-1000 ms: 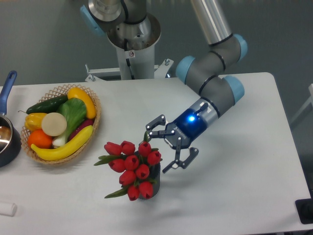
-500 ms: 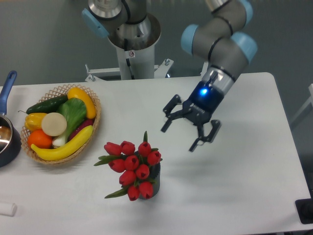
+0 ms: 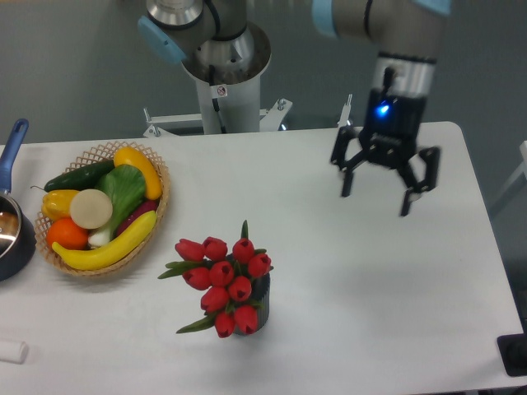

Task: Insert the flowers into the vase

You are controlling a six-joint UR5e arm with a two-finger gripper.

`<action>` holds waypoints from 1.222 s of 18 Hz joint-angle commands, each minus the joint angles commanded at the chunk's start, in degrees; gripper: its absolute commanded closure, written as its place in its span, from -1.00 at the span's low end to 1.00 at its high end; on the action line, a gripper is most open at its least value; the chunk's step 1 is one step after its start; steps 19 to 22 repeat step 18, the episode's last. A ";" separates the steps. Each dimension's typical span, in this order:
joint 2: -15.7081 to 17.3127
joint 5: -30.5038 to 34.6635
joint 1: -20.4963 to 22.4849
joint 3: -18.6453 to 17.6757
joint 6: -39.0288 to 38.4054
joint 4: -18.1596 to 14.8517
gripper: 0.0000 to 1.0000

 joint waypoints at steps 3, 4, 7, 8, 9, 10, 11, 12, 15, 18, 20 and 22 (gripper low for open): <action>-0.97 8.26 0.09 6.33 12.20 -11.32 -1.00; -1.32 9.42 0.26 7.83 16.33 -14.76 -1.00; -1.41 10.92 1.92 8.90 23.74 -19.44 -1.00; -1.41 10.92 2.54 8.73 25.41 -20.15 -1.00; -1.41 10.92 3.85 8.55 28.64 -21.72 -1.00; -1.24 10.92 4.74 8.55 31.11 -22.87 -1.00; -1.23 10.92 5.09 8.55 32.88 -23.49 -1.00; -1.06 10.75 5.18 8.46 33.07 -23.49 -1.00; -0.97 10.57 5.27 8.37 33.07 -23.58 -1.00; -0.88 10.40 5.18 7.93 32.98 -23.49 -1.00; -0.88 10.40 5.18 7.93 32.98 -23.49 -1.00; -0.88 10.40 5.18 7.93 32.98 -23.49 -1.00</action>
